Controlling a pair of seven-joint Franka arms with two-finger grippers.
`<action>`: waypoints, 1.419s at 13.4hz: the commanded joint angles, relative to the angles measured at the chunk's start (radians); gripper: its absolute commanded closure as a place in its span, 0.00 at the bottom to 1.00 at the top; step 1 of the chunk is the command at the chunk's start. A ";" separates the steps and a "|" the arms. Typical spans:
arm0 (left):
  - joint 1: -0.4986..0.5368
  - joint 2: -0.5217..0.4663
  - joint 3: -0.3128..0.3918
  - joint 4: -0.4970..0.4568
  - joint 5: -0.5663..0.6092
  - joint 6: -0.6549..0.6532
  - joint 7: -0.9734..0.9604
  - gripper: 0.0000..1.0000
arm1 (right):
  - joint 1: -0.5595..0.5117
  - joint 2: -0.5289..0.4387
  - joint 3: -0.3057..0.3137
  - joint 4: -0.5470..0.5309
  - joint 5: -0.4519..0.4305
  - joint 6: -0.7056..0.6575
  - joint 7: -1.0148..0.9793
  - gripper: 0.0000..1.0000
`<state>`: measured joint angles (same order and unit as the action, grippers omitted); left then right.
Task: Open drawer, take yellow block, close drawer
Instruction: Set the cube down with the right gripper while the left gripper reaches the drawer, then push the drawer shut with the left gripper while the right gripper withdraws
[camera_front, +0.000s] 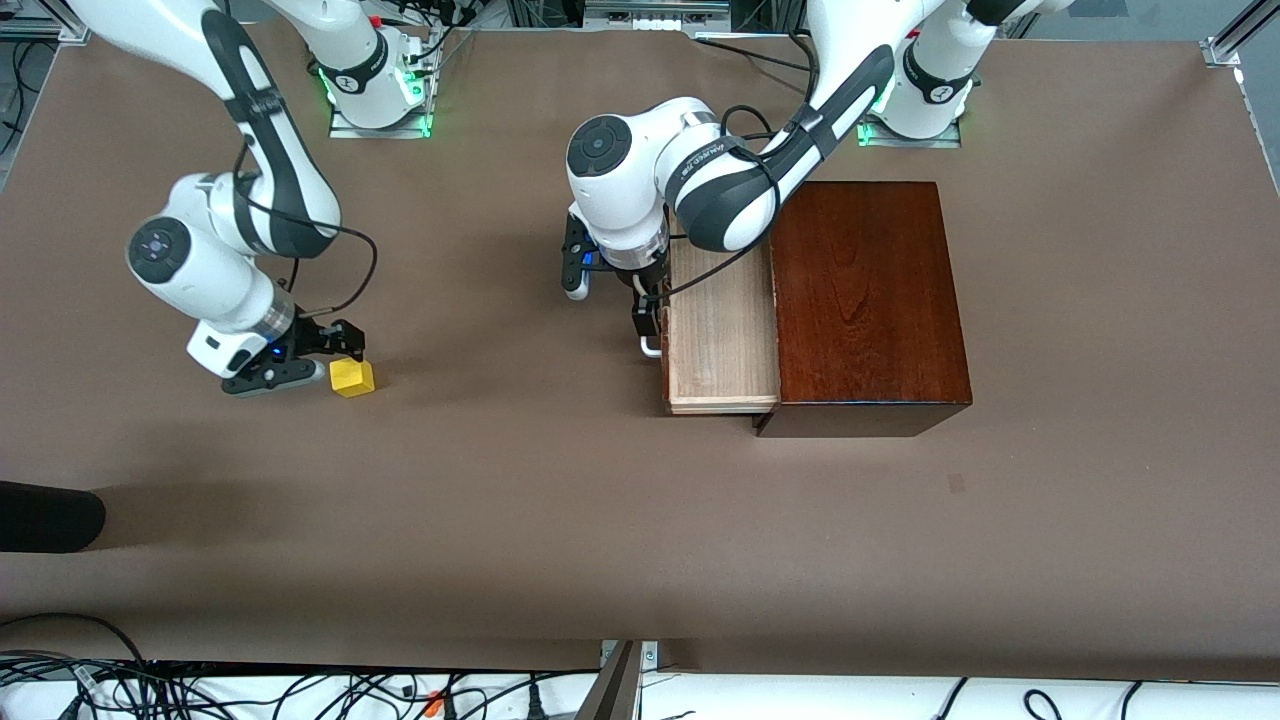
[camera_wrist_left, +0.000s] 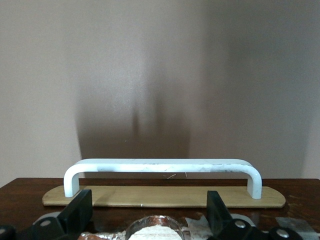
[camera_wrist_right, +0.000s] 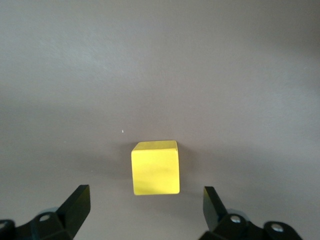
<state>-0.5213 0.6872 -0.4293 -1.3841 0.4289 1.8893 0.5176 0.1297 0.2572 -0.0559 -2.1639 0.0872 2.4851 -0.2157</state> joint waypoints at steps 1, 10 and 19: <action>0.009 0.003 0.017 0.016 0.024 -0.087 0.015 0.00 | -0.024 -0.076 0.018 0.009 0.006 -0.041 -0.018 0.00; 0.040 -0.012 0.027 0.016 0.083 -0.231 0.016 0.00 | -0.024 -0.319 0.008 0.323 -0.007 -0.696 0.116 0.00; 0.102 -0.035 0.033 -0.004 0.093 -0.364 0.016 0.00 | -0.030 -0.230 0.002 0.555 -0.090 -0.839 0.101 0.00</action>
<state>-0.4482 0.6851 -0.4054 -1.3636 0.4699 1.5577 0.5178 0.1178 0.0189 -0.0575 -1.6480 0.0088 1.6945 -0.1136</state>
